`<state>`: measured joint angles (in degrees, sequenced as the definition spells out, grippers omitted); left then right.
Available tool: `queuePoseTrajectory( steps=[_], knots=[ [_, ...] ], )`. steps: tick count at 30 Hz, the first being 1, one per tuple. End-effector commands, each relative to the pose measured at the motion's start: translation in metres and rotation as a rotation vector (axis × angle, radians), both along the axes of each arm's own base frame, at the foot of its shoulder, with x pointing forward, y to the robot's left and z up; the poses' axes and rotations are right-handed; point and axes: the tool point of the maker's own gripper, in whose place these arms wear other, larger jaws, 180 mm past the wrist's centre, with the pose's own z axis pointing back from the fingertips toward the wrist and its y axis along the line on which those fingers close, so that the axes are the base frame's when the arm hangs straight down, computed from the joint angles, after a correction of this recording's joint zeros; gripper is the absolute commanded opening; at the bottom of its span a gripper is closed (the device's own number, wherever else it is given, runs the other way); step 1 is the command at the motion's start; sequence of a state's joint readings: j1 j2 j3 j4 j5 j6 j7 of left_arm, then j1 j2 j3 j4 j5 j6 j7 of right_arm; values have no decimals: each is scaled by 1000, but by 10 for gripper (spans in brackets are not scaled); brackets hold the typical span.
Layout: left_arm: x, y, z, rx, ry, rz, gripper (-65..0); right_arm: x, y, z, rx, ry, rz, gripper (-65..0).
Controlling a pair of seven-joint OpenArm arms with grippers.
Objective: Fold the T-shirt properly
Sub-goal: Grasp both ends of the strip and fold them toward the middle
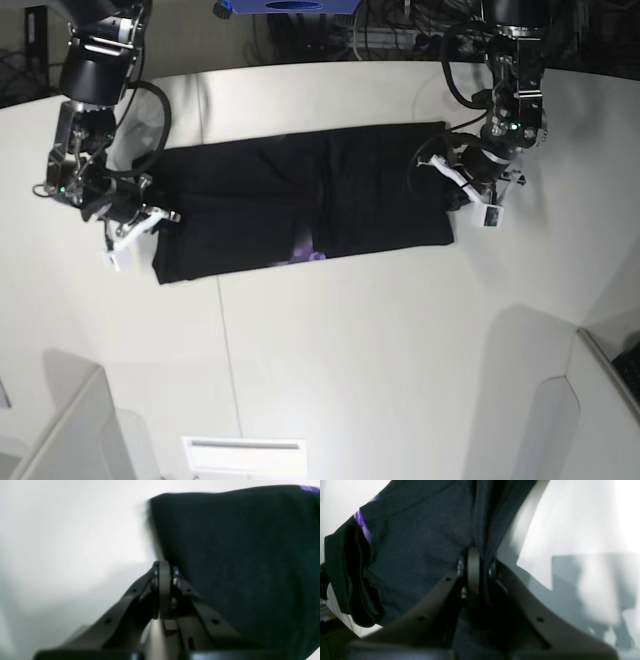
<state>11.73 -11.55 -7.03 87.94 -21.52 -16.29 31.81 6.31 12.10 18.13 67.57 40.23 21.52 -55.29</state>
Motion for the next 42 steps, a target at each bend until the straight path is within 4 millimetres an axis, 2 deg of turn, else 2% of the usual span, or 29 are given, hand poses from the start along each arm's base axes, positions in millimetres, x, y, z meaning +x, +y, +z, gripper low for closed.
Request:
queuePoseTrajectory(
  steps=[1,6,9,13,16,20,25,30,35,42],
  knots=[
    [0,-3,-3,4,23,-16,-650,-3,-8,-3,-54,34,11,-650],
    [0,-16,-10,-8,42,-43,-650,7,-10,18,-89,-35,30,-650],
    [7,-26,-5,-11,26,-71,-650,6,-10,29,-111,-61,40,-650],
    [16,-28,1,-11,7,-77,-650,5,-6,47,-138,-102,33,-650],
    [16,-28,1,-11,7,-77,-650,4,15,60,-159,-148,101,-650],
    [16,-28,1,-9,7,-78,-650,0,42,72,-149,-164,105,-650],
    [13,-26,-1,-5,14,-78,-650,-6,82,103,-112,-250,144,-650],
    [11,-25,-2,-4,18,-79,-650,-15,107,124,-65,-266,145,-650],
    [4,-25,-7,-4,35,-77,-650,-20,127,136,-32,-288,178,-650],
    [-10,-19,-9,18,49,-90,-650,-30,157,137,15,-289,233,-650]
  ],
)
